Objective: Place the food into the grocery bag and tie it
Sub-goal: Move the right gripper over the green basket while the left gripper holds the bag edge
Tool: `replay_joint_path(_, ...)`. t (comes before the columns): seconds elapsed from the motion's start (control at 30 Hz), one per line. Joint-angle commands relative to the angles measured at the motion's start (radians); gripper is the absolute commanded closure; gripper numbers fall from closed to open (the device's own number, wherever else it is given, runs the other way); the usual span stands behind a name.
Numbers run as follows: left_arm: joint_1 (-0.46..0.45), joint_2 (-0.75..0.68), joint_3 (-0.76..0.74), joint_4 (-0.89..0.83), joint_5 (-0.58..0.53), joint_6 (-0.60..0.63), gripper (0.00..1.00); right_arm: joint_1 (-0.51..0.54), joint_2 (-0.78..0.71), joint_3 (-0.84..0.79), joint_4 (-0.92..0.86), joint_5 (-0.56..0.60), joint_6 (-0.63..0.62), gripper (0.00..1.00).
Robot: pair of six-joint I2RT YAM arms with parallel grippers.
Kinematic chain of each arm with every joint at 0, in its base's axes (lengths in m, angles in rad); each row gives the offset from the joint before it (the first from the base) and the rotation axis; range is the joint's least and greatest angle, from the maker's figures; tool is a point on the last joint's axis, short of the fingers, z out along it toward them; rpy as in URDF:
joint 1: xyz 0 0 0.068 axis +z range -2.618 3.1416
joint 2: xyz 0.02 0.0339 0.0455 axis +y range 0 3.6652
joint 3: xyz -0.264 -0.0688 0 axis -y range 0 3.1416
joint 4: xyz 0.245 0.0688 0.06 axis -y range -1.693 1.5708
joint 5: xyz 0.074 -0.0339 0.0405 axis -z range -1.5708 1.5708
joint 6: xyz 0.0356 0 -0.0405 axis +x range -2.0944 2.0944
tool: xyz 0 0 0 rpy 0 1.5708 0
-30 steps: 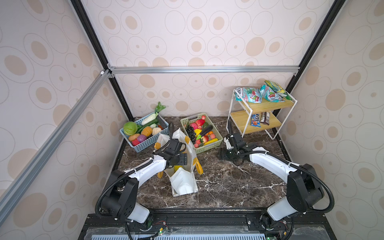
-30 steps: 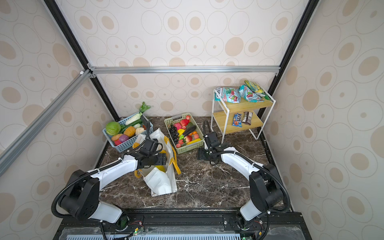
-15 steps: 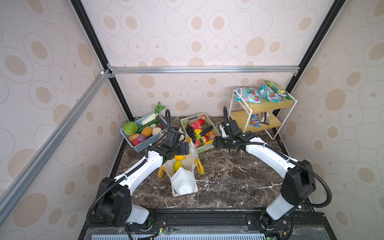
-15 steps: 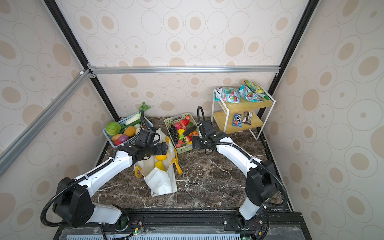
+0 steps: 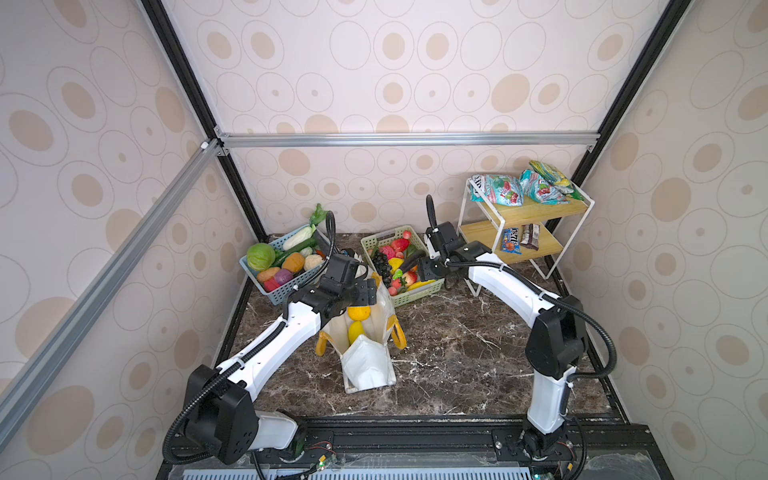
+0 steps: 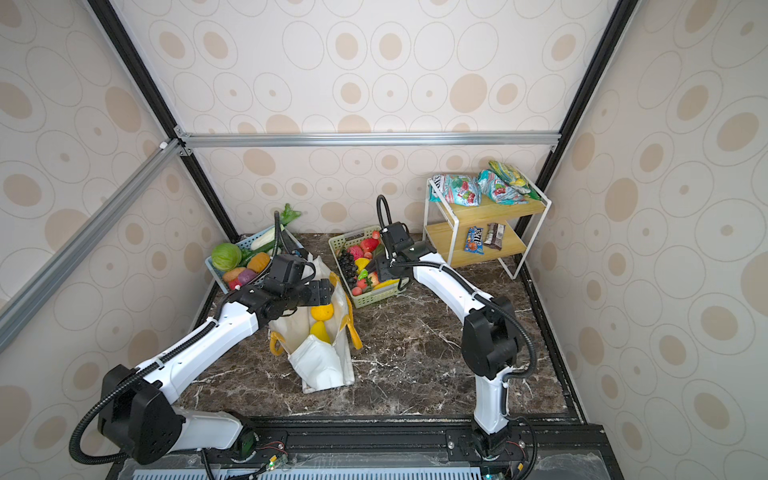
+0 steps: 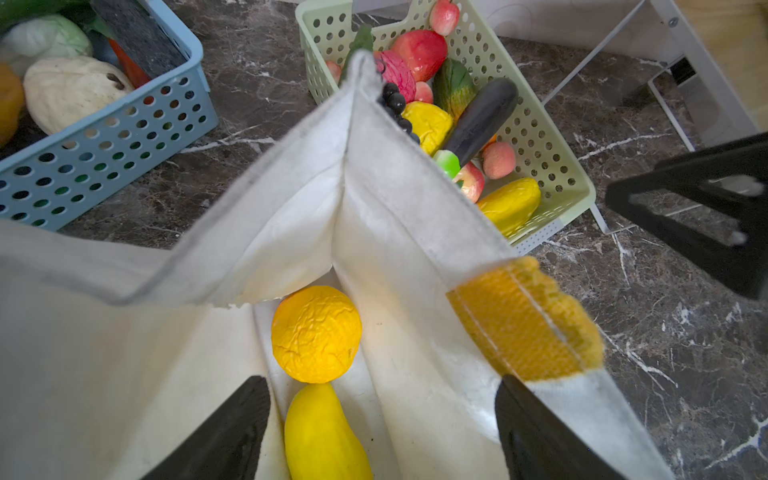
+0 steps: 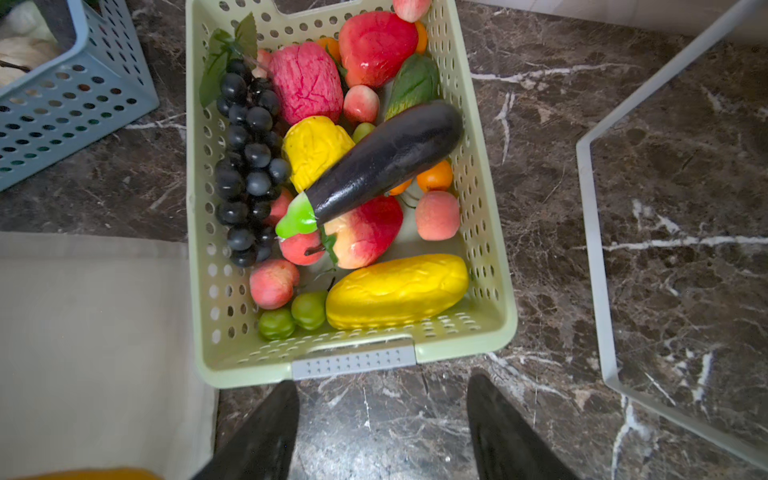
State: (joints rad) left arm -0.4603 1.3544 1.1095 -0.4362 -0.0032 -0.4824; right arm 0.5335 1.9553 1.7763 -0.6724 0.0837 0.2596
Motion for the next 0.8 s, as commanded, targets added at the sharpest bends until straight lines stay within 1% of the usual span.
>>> replay_joint_path(0.0, 0.003, -0.041, 0.031, -0.02, -0.026, 0.014, 0.15, 0.002, 0.07, 0.077, -0.082, 0.008, -0.053, 0.35)
replay_joint_path(0.1, 0.003, -0.048, 0.038, -0.031, -0.038, 0.019, 0.15, 0.003, 0.116, 0.114, -0.084, 0.001, -0.066, 0.39)
replay_joint_path(0.2, 0.003, -0.048, 0.041, -0.031, -0.047, 0.022, 0.14, 0.002, 0.156, 0.133, -0.085, -0.015, -0.071, 0.46)
replay_joint_path(0.33, 0.003, -0.036, 0.041, -0.027, -0.041, 0.017, 0.14, 0.002, 0.19, 0.128, -0.087, -0.038, -0.07, 0.56)
replay_joint_path(0.47, 0.003, -0.031, 0.044, -0.024, -0.041, 0.015, 0.14, 0.003, 0.198, 0.101, -0.082, -0.042, -0.08, 0.61)
replay_joint_path(0.57, 0.003, -0.025, 0.049, -0.022, -0.043, 0.012, 0.14, 0.0, 0.196, 0.08, -0.079, -0.051, -0.088, 0.65)
replay_joint_path(0.77, 0.003, -0.022, 0.05, -0.022, -0.045, 0.007, 0.14, -0.011, 0.181, 0.029, -0.085, -0.082, -0.115, 0.67)
